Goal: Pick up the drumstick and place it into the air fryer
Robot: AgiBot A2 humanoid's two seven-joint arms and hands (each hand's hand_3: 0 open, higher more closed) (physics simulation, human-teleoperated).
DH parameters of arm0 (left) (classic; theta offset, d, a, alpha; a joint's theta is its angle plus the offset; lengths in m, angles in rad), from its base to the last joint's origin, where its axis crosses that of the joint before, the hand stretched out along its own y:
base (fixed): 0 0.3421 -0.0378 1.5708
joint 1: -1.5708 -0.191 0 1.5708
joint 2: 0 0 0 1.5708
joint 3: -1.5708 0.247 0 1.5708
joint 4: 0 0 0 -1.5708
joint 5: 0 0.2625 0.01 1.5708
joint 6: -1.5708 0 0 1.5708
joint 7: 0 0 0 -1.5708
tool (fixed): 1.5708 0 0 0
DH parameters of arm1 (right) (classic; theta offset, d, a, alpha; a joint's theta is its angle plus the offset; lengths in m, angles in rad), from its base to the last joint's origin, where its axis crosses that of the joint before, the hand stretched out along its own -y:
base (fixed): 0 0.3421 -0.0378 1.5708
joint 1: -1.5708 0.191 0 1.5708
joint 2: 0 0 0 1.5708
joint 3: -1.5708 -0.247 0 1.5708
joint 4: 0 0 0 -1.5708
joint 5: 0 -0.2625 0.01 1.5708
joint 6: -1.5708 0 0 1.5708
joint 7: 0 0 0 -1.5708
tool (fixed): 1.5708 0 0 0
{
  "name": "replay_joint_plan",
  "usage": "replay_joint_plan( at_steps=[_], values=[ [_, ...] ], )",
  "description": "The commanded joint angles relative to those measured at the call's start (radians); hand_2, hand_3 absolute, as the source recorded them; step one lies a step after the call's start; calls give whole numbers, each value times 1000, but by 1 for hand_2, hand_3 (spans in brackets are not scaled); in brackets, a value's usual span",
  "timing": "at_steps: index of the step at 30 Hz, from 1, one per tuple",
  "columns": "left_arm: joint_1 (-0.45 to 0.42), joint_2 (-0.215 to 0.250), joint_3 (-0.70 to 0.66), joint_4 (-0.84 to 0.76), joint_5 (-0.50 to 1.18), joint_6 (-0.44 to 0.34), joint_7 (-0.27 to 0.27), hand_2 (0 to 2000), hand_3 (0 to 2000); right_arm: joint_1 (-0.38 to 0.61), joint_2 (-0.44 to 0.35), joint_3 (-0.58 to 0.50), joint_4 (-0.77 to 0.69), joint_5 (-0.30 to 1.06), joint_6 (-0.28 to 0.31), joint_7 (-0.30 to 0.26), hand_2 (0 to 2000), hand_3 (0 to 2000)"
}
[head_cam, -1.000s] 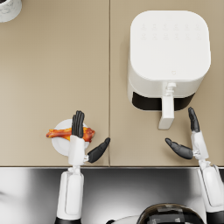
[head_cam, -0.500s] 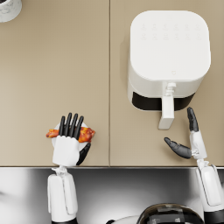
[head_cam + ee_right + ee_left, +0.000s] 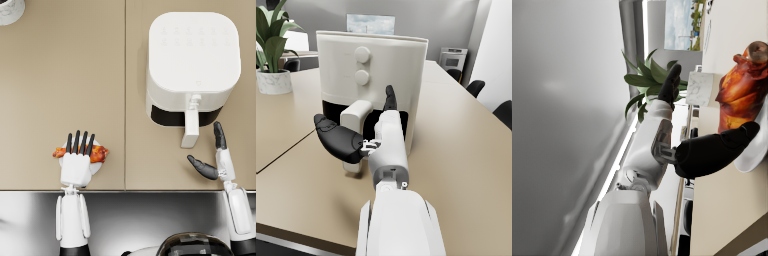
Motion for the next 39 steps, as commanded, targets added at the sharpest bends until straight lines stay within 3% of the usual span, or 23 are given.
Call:
replay_joint_plan(
  at_steps=[1, 11, 13, 14, 15, 19, 21, 23, 25, 30, 39],
  values=[
    [40, 1, 27, 92, 4, -2, -1, 0, 0, 27, -12, -6, -14, 0, 0, 0, 0, 0],
    [95, -5, 97, 283, 16, 119, 0, 0, 0, 21, -29, -2, -51, 0, 0, 0, 0, 0],
    [114, -13, 123, 321, 14, 84, -1, 0, 0, 22, -33, 2, -52, 0, 0, 0, 0, 0],
    [122, -18, 138, 336, 13, 73, 1, 1361, 327, 19, -34, 5, -47, 0, 0, 0, 0, 0],
    [130, -21, 142, 350, 13, 55, 1, 2000, 653, 16, -35, 5, -52, 0, 0, 0, 0, 0],
    [149, -37, 186, 349, 12, 140, 19, 2000, 1960, 3, -37, 37, -109, 0, 0, 0, 0, 0],
    [146, -40, 192, 294, 12, 262, 105, 2000, 2000, 13, -45, 46, -155, 0, 0, 0, 0, 0],
    [143, -36, 177, 212, 14, 319, 176, 2000, 2000, 32, -56, 53, -213, 0, 0, 0, 0, 0],
    [146, -32, 162, 141, 15, 350, 212, 2000, 2000, 50, -66, 58, -257, 0, 0, 0, 0, 0],
    [147, -23, 153, 13, 15, 392, 243, 2000, 2000, 94, -91, 57, -343, 0, 0, 0, 0, 0],
    [178, -2, 144, -60, -376, 400, 251, 2000, 2000, 146, -126, 120, -418, 0, 0, 0, 0, 0]
  ],
)
